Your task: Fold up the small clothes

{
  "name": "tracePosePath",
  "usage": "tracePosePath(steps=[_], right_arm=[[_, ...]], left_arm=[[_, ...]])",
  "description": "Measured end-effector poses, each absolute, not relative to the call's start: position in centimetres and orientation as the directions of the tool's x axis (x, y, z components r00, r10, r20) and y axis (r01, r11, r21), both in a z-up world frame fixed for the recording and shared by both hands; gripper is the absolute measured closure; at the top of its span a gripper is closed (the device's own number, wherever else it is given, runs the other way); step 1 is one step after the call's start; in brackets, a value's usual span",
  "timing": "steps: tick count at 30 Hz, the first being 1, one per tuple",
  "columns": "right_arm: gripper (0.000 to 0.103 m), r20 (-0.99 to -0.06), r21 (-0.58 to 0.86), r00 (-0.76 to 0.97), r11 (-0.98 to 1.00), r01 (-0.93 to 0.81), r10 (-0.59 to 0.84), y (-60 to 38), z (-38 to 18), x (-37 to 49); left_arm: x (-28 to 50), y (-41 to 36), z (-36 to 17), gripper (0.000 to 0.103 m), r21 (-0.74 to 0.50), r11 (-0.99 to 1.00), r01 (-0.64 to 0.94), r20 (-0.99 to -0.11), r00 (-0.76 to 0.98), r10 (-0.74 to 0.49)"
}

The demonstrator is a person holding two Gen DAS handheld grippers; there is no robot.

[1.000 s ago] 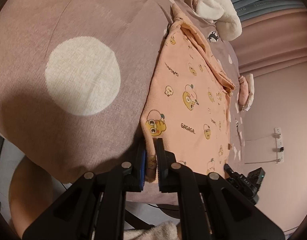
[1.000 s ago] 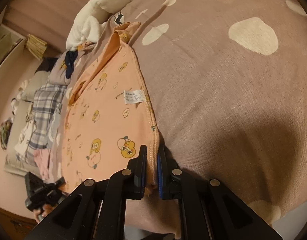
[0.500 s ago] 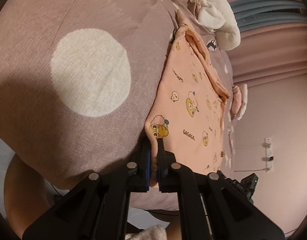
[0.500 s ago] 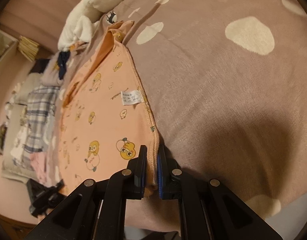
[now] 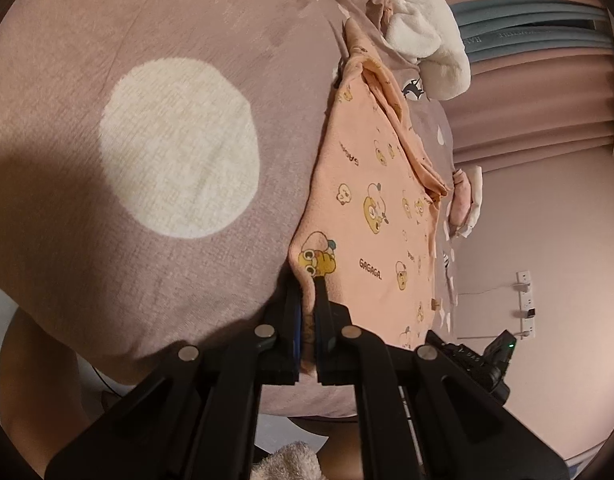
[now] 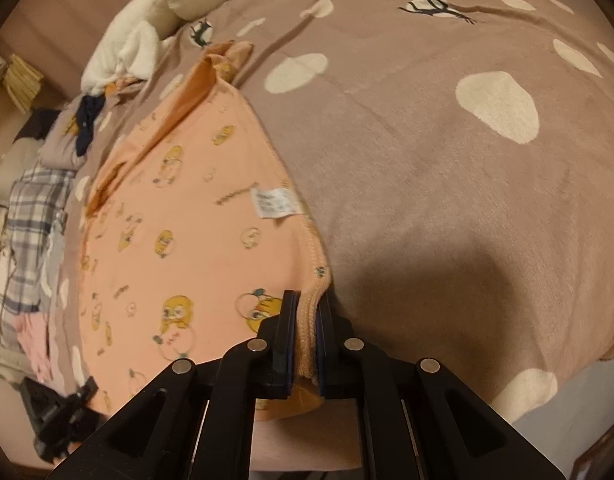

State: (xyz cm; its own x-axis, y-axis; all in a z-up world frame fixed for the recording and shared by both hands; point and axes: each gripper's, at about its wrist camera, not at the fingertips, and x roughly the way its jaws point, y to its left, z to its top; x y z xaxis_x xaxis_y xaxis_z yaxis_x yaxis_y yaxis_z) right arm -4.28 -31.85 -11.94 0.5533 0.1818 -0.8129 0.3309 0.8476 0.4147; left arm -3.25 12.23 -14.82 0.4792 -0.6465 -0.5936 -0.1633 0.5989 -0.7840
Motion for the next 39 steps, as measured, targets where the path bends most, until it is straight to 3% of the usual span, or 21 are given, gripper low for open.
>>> tracePosePath(steps=[21, 39], right_arm=[[0.096, -0.643, 0.616, 0.667, 0.772, 0.158, 0.376, -31.6, -9.3, -4.9], [0.096, -0.534, 0.720, 0.708, 0.688, 0.094, 0.462, -33.5, -9.6, -5.1]], left_arm=[[-3.6, 12.4, -11.5, 0.100, -0.861, 0.500, -0.095, -0.465, 0.548, -0.695], [-2.6, 12.4, -10.6, 0.100, -0.888, 0.454, -0.070, -0.401, 0.600, -0.693]])
